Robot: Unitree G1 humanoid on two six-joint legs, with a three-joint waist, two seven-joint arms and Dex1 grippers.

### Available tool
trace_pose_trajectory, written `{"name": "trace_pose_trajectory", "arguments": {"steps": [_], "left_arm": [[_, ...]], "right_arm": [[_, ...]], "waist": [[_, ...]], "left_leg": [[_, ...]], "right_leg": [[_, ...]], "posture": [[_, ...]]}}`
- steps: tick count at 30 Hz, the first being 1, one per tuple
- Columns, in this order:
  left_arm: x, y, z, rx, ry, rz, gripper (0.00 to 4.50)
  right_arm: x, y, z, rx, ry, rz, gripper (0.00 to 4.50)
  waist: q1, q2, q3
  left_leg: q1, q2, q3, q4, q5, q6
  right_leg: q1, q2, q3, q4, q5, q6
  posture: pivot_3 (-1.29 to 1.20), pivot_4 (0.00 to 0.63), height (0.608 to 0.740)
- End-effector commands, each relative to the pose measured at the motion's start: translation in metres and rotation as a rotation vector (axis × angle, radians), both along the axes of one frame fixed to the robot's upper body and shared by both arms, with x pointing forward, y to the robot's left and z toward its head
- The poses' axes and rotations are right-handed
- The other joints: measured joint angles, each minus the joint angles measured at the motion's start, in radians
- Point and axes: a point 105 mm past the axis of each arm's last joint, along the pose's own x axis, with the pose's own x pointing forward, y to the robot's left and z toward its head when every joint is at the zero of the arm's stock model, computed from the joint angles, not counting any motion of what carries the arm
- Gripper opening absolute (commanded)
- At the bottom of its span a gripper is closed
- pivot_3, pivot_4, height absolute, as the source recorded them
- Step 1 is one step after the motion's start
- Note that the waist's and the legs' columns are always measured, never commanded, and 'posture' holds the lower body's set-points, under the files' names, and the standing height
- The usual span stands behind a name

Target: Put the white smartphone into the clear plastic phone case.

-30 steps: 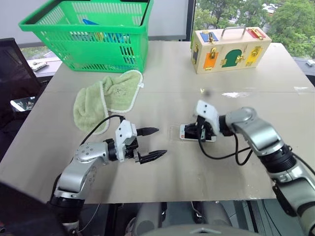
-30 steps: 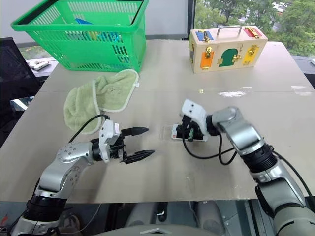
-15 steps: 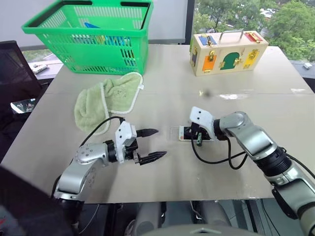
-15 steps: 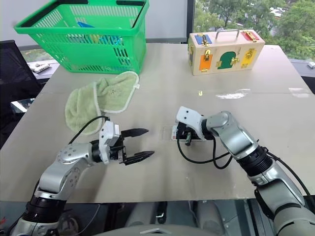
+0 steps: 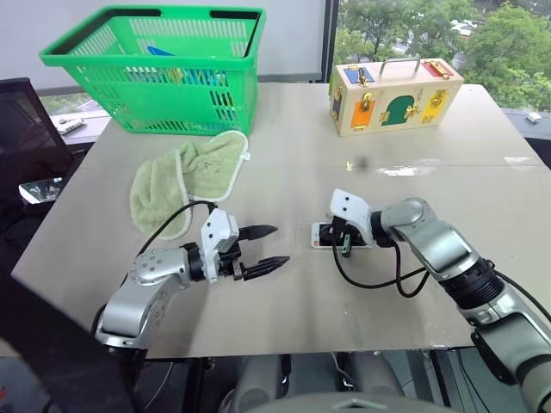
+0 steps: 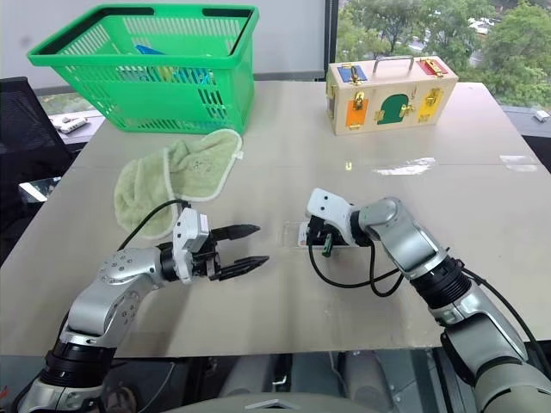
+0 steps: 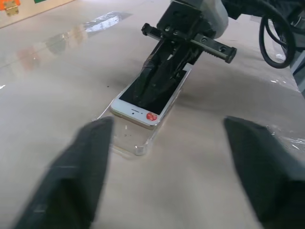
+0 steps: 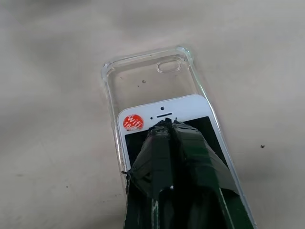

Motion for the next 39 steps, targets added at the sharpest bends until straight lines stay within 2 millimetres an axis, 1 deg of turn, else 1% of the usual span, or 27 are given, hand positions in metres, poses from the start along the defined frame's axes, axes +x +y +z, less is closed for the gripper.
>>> {"name": "trace_pose_trajectory", "arguments": {"steps": [1,3,4,8,11,13,14,17,19,21,24,27,30,32,37,39], "left_arm": [[-0.001,0.006,0.007,0.012,-0.037,0.013,1.31],[-0.001,0.007,0.006,0.02,-0.037,0.02,0.35],[-0.001,0.008,0.006,0.022,-0.037,0.022,0.05],[0.0,0.008,0.007,0.025,-0.041,0.027,0.05],[0.001,0.009,0.007,0.027,-0.041,0.025,0.05],[0.002,0.008,0.007,0.024,-0.04,0.018,0.05],[0.002,0.007,0.007,0.024,-0.041,0.013,0.05],[0.003,0.006,0.008,0.024,-0.044,0.01,0.05],[0.003,0.007,0.008,0.028,-0.045,0.014,0.05],[0.003,0.008,0.008,0.031,-0.045,0.017,0.05],[0.004,0.009,0.007,0.038,-0.051,0.024,0.05],[0.005,0.009,0.006,0.041,-0.057,0.031,0.05],[0.006,0.008,0.006,0.04,-0.062,0.034,0.05],[0.006,0.007,0.006,0.038,-0.065,0.037,0.05],[0.006,0.007,0.005,0.036,-0.069,0.042,0.05],[0.007,0.006,0.005,0.034,-0.071,0.043,0.05]], "right_arm": [[-0.009,-0.014,-0.035,-0.081,0.119,-0.047,0.0],[-0.008,-0.013,-0.031,-0.061,0.114,-0.049,0.0],[-0.007,-0.012,-0.029,-0.05,0.108,-0.05,0.0],[-0.001,-0.006,-0.014,0.018,0.076,-0.069,0.0],[0.004,-0.003,-0.008,0.057,0.074,-0.101,0.0],[0.005,-0.01,-0.019,-0.016,0.092,-0.126,0.0],[0.002,-0.014,-0.026,-0.053,0.113,-0.123,0.0],[-0.009,-0.013,-0.039,-0.07,0.207,-0.103,0.0],[-0.011,-0.015,-0.046,-0.102,0.219,-0.094,0.0],[-0.01,-0.017,-0.049,-0.121,0.22,-0.105,0.0],[-0.006,-0.019,-0.048,-0.123,0.195,-0.122,0.0],[-0.004,-0.012,-0.034,-0.04,0.184,-0.132,0.0],[-0.002,-0.003,-0.014,0.069,0.144,-0.122,0.0],[0.0,0.002,-0.001,0.14,0.116,-0.127,0.0],[0.003,0.006,0.017,0.221,0.068,-0.134,0.0],[0.001,0.009,0.028,0.273,0.047,-0.115,0.0]], "waist": [[-0.001,0.0,0.0],[0.0,0.0,0.0],[0.0,0.0,0.0],[0.0,0.001,0.001],[-0.001,0.002,0.002],[-0.001,0.003,0.002],[-0.001,0.003,0.002],[0.001,0.003,0.002],[0.001,0.002,0.002],[0.001,0.002,0.002],[0.001,0.002,0.002],[0.001,0.002,0.002],[0.002,0.003,0.002],[0.001,0.003,0.003],[0.001,0.004,0.008],[0.001,0.004,0.011]], "left_leg": [[0.0,0.0,0.0,0.0,0.0,0.0],[0.0,0.0,0.0,-0.001,0.0,0.0],[0.0,0.0,0.0,-0.001,0.0,0.0],[0.0,0.0,0.0,-0.001,0.0,0.0],[0.0,0.0,0.0,-0.001,0.0,-0.001],[-0.001,0.0,0.001,-0.002,0.0,-0.001],[-0.001,0.0,0.001,-0.002,0.0,-0.001],[-0.001,0.0,0.002,-0.002,0.0,-0.001],[-0.001,0.0,0.002,-0.002,0.0,-0.001],[-0.001,0.0,0.003,-0.002,0.0,-0.001],[-0.001,0.0,0.003,-0.002,-0.001,-0.001],[-0.001,0.0,0.003,-0.002,-0.001,-0.001],[-0.001,0.001,0.003,-0.003,-0.001,-0.001],[-0.002,0.001,0.003,-0.003,-0.001,-0.001],[-0.004,0.001,0.003,-0.004,-0.001,-0.002],[-0.006,0.001,0.003,-0.004,-0.001,-0.002]], "right_leg": [[0.0,0.0,0.0,0.0,0.0,0.0],[0.0,0.0,0.0,0.0,0.0,0.0],[0.0,0.0,0.0,0.0,0.0,0.0],[0.0,-0.003,-0.003,-0.001,-0.002,0.003],[-0.001,-0.004,-0.005,-0.001,-0.002,0.003],[-0.003,-0.005,-0.006,-0.001,-0.001,0.001],[-0.003,-0.005,-0.006,-0.001,0.0,0.0],[-0.003,-0.005,-0.007,-0.001,0.0,0.0],[-0.003,-0.006,-0.007,-0.001,0.0,0.001],[-0.003,-0.006,-0.007,-0.001,-0.002,0.003],[-0.003,-0.008,-0.009,-0.001,-0.002,0.003],[-0.003,-0.01,-0.011,-0.001,-0.002,0.003],[-0.003,-0.019,-0.021,-0.001,-0.002,0.003],[-0.003,-0.02,-0.026,-0.001,-0.002,0.003],[-0.006,-0.019,-0.028,-0.001,-0.002,0.003],[-0.008,-0.018,-0.029,-0.001,-0.001,0.001]], "posture": [[0.0,0.15,0.74],[0.0,0.15,0.74],[0.0,0.15,0.74],[0.0,0.15,0.74],[0.0,0.15,0.74],[0.0,0.15,0.74],[0.0,0.15,0.74],[0.0,0.15,0.74],[0.0,0.15,0.74],[0.0,0.15,0.74],[0.0,0.15,0.74],[0.0,0.15,0.74],[0.0,0.15,0.74],[0.0,0.15,0.74],[0.0,0.15,0.74],[0.0,0.15,0.74]]}}
